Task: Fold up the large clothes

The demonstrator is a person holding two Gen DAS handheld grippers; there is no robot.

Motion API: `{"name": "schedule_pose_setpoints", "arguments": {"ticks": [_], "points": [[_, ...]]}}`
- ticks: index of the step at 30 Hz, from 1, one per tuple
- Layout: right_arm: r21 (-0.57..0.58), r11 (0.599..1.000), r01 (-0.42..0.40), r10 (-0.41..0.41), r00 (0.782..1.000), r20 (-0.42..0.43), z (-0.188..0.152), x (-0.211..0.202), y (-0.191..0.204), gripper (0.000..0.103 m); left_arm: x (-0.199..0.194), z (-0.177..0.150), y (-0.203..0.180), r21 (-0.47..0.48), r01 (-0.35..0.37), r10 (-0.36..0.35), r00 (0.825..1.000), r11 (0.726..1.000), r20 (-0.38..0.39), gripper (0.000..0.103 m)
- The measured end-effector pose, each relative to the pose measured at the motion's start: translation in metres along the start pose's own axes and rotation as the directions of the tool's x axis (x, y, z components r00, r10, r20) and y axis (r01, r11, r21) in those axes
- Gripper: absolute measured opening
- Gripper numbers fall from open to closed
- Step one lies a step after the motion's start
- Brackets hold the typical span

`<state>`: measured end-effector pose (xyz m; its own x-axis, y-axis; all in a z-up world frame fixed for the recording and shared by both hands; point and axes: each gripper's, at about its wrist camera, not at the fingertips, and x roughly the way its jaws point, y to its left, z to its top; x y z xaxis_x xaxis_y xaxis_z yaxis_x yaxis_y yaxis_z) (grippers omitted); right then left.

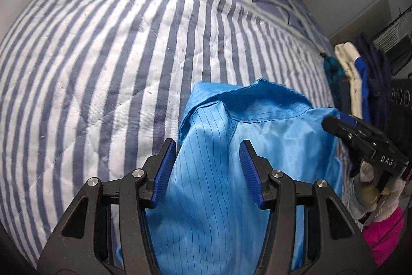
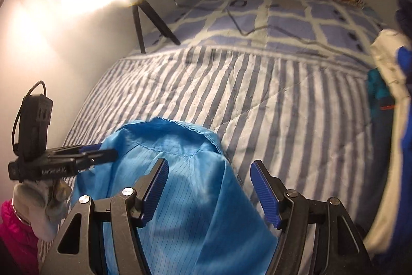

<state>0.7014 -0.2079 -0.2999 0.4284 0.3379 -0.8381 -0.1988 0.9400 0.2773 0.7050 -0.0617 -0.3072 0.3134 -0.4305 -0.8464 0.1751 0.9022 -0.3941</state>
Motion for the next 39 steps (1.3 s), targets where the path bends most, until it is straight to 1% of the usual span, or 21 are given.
{"name": "schedule_pose_setpoints", "arguments": {"ticks": [2,3,4,5,6,7,9,10,11,12,15,20,27,31,34,39], "points": [[0.002,1.000,0.008,-0.008,1.000,-0.024,0.000,0.014,-0.001,0.069,0.005,0.000,-0.002,0.006,-0.005,0.005,1.000,1.000,0.016,0.052],[0.003,1.000,0.013,-0.013,0.999,-0.033,0.000,0.019,-0.001,0.069,0.006,-0.001,-0.003,0.008,-0.004,0.004,1.000,1.000,0.026,0.050],[0.002,1.000,0.017,-0.017,0.999,-0.040,-0.002,0.026,-0.001,0.068,0.007,0.000,-0.005,0.012,-0.005,0.004,0.999,1.000,0.033,0.037],[0.004,1.000,0.012,-0.012,0.999,-0.049,-0.004,0.031,0.000,0.058,0.009,0.000,-0.005,0.015,-0.011,0.011,0.999,1.000,0.038,0.029],[0.009,1.000,0.009,-0.008,0.999,-0.052,-0.006,0.035,0.001,0.047,0.009,-0.001,-0.006,0.014,-0.011,0.010,0.999,1.000,0.038,0.018],[0.012,1.000,0.008,-0.008,0.999,-0.044,-0.008,0.037,0.003,0.044,0.010,0.000,-0.007,0.011,0.000,0.000,0.999,1.000,0.039,0.008],[0.006,1.000,-0.001,0.001,1.000,-0.015,-0.012,0.036,0.009,0.024,0.003,-0.001,-0.012,0.017,0.012,-0.014,0.998,1.000,0.068,0.005],[0.004,1.000,-0.009,0.009,1.000,0.000,-0.013,0.035,0.011,0.020,0.001,-0.001,-0.014,0.022,0.014,-0.016,0.997,1.000,0.080,0.004],[0.000,1.000,-0.013,0.013,1.000,0.018,-0.014,0.032,0.013,0.012,-0.006,-0.003,-0.016,0.022,0.026,-0.028,0.995,0.999,0.098,0.004],[-0.005,1.000,-0.014,0.014,0.999,0.033,-0.013,0.029,0.017,0.008,-0.012,-0.003,-0.017,0.018,0.038,-0.040,0.993,0.999,0.109,0.003],[-0.023,0.999,-0.034,0.036,0.995,0.091,-0.012,0.006,0.024,0.004,-0.037,-0.009,-0.025,0.029,0.068,-0.072,0.986,0.997,0.153,0.003],[-0.035,0.997,-0.072,0.077,0.982,0.175,-0.016,-0.050,0.038,0.003,-0.086,-0.023,-0.039,0.056,0.089,-0.099,0.974,0.994,0.206,0.003],[-0.079,0.993,-0.091,0.107,0.969,0.222,-0.037,-0.125,0.074,0.003,-0.155,-0.058,-0.067,0.100,0.097,-0.120,0.959,0.990,0.257,0.003],[-0.095,0.990,-0.104,0.124,0.964,0.236,-0.059,-0.168,0.091,0.002,-0.188,-0.085,-0.083,0.130,0.096,-0.128,0.954,0.987,0.270,0.003],[-0.111,0.988,-0.106,0.130,0.963,0.237,-0.083,-0.197,0.104,0.002,-0.210,-0.112,-0.095,0.148,0.102,-0.141,0.950,0.984,0.280,0.003],[-0.130,0.985,-0.117,0.146,0.958,0.246,-0.134,-0.234,0.115,0.002,-0.243,-0.169,-0.110,0.174,0.124,-0.170,0.943,0.977,0.287,0.003]]}}
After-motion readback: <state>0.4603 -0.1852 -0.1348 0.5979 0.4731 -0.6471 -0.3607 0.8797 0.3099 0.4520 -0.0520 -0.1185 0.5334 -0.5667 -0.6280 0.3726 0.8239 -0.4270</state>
